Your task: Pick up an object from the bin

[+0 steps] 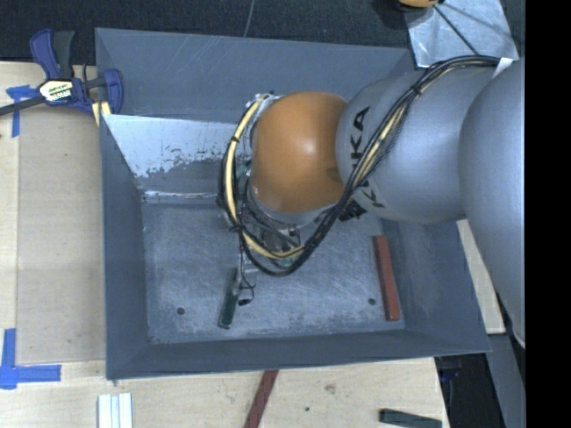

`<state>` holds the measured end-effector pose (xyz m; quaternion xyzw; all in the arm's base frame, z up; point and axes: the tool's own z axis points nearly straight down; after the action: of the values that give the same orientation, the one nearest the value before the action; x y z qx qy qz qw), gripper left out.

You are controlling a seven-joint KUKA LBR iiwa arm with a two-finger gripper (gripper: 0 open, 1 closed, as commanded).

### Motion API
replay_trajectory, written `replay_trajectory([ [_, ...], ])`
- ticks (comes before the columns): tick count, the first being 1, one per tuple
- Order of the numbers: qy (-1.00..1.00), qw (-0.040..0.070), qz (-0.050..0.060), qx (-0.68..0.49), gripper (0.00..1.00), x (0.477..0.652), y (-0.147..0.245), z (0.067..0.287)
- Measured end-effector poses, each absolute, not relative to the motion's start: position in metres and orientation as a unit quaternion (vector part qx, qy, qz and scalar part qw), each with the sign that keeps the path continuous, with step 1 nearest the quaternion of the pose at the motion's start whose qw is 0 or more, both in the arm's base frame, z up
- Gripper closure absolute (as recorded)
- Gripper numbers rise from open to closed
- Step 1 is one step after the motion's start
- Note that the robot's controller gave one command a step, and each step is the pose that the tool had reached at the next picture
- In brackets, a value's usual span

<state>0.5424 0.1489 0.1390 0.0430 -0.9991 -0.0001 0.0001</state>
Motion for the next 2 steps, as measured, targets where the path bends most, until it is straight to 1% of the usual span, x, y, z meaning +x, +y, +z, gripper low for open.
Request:
replay_trajectory([
  [1, -0.997, -0.001, 0.000, 0.079, 0.00, 0.533, 0.127, 0.139],
  [2, -0.963, -0.001, -0.001, 0.270, 1.00, 0.499, 0.118, 0.070],
])
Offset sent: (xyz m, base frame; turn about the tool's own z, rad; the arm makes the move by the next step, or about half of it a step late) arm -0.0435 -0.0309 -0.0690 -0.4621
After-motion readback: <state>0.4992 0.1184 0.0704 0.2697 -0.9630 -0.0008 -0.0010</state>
